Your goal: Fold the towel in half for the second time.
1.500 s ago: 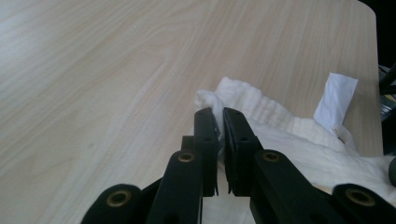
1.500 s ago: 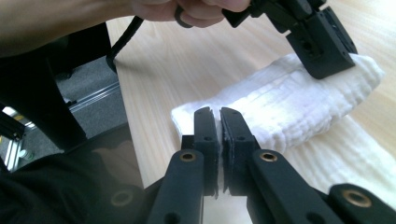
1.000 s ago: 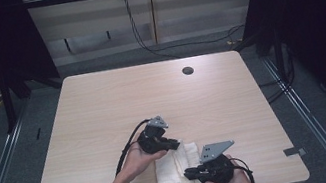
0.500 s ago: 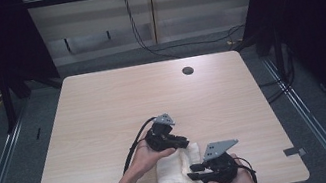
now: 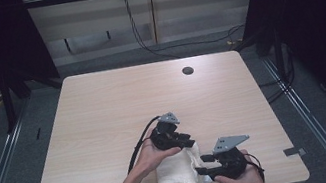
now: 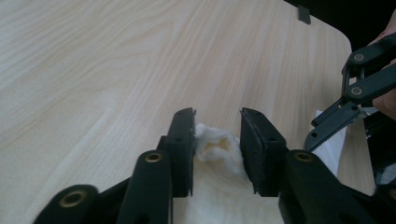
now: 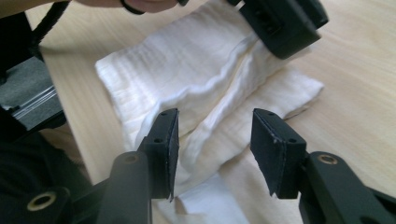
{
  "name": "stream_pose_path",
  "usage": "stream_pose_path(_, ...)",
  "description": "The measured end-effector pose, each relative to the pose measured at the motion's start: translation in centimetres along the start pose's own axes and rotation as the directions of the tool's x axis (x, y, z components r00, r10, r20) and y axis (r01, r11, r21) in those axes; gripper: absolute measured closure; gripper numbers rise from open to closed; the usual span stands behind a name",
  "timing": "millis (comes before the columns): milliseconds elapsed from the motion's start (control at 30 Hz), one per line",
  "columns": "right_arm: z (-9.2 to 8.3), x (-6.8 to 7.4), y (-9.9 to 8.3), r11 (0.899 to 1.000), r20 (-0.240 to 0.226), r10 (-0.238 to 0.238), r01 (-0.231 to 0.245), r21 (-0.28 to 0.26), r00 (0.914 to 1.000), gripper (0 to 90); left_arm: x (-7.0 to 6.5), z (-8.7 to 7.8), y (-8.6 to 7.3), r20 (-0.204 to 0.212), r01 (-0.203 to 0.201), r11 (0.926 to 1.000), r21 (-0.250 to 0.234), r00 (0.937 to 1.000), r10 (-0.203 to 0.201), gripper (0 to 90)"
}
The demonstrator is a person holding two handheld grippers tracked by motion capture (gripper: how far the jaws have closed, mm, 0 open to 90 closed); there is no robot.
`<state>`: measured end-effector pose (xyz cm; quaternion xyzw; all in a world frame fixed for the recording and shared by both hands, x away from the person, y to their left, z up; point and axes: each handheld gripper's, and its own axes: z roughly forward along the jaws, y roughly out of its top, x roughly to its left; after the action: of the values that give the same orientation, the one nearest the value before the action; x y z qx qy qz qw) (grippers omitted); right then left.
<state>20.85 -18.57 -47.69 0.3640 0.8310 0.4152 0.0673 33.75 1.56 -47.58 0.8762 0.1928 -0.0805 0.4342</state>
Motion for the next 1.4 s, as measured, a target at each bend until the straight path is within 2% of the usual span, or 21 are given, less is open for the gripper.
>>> stream_pose_path(33,0.0,-0.1,0.1,1.0,0.005,0.0,0.0,-0.002,1.0,52.7,-0.1,0.0,0.0,-0.01,-0.008,1.0,-0.005,0.9999,0.008,62.7)
stream_pose_path(133,-0.4,-0.6,0.2,1.0,0.018,0.008,-0.008,-0.013,0.9998,52.7,-0.2,-0.4,0.1,-0.014,0.005,0.9997,-0.024,0.9999,-0.005,57.5)
stream_pose_path(300,-1.0,-1.5,-0.1,0.999,0.047,0.028,-0.027,-0.025,0.9985,52.4,-0.1,-1.3,0.2,-0.031,0.012,0.9989,-0.046,0.9994,-0.014,54.3)
stream_pose_path(400,-1.2,-2.0,-0.1,0.999,0.074,0.037,-0.035,-0.026,0.9966,52.4,-0.2,-2.0,0.2,-0.032,0.016,0.9968,-0.078,0.9993,-0.019,52.4)
stream_pose_path(567,-1.6,-2.7,0.3,0.998,0.09,0.043,-0.039,-0.049,0.995,53.6,-0.6,-3.1,0.1,-0.059,0.004,0.9975,-0.071,0.9982,-0.008,51.3)
stream_pose_path(633,-1.8,-3.0,0.7,0.998,0.071,0.039,-0.035,-0.053,0.9968,53.6,-0.9,-3.5,-0.2,-0.055,-0.004,0.9969,-0.078,0.9985,-0.001,54.6)
stream_pose_path(667,-1.9,-3.4,1.2,0.998,0.044,0.042,-0.04,-0.045,0.9981,53.0,-1.0,-3.7,-0.3,-0.059,-0.004,0.9975,-0.07,0.9983,0.0,55.2)
stream_pose_path(733,-2.3,-3.9,1.9,0.997,0.069,0.047,-0.043,-0.06,0.9965,52.1,-1.3,-4.1,-0.9,-0.083,-0.013,0.9983,-0.056,0.9965,0.009,55.3)
stream_pose_path(900,-3.7,-5.3,3.4,0.993,0.08,0.057,-0.048,-0.106,0.9952,52.3,-1.2,-6.4,-1.8,-0.133,-0.016,0.9993,-0.033,0.991,0.011,54.5)
stream_pose_path(967,-4.2,-5.7,3.6,0.991,0.094,0.054,-0.042,-0.127,0.9941,52.3,-1.0,-8.1,-2.6,-0.153,0.003,0.9983,-0.057,0.9881,-0.012,52.1)
stream_pose_path(1000,-4.4,-5.7,3.7,0.99,0.082,0.051,-0.04,-0.138,0.9953,52.3,-0.9,-8.8,-2.9,-0.163,0.003,0.9981,-0.061,0.9866,-0.013,51.8)
stream_pose_path(1067,-4.7,-5.7,3.8,0.99,0.088,0.041,-0.028,-0.135,0.9953,52.3,-0.6,-10.2,-3.8,-0.191,0.017,0.9976,-0.067,0.9811,-0.03,51.4)
stream_pose_path(1133,-4.9,-5.8,3.8,0.989,0.087,0.044,-0.031,-0.142,0.9952,52.2,-0.2,-11.5,-4.8,-0.223,0.036,0.9975,-0.061,0.9736,-0.049,51.6)
stream_pose_path(1233,-5.2,-6.0,3.9,0.988,0.095,0.049,-0.035,-0.148,0.9942,51.8,0.4,-13.2,-6.1,-0.274,0.069,0.9952,-0.069,0.9579,-0.086,54.2)
stream_pose_path(1300,-5.4,-6.2,3.9,0.988,0.1,0.054,-0.039,-0.148,0.9935,51.2,0.6,-14.3,-7.1,-0.286,0.086,0.9924,-0.087,0.9521,-0.108,53.5)
stream_pose_path(1333,-5.5,-6.4,3.9,0.988,0.101,0.058,-0.043,-0.148,0.9932,51.2,0.7,-14.9,-7.8,-0.303,0.094,0.9909,-0.097,0.9453,-0.119,53.4)
stream_pose_path(1400,-5.7,-6.7,3.6,0.988,0.107,0.067,-0.051,-0.148,0.992,50.7,0.9,-15.5,-8.5,-0.315,0.108,0.989,-0.1,0.9394,-0.135,50.7)
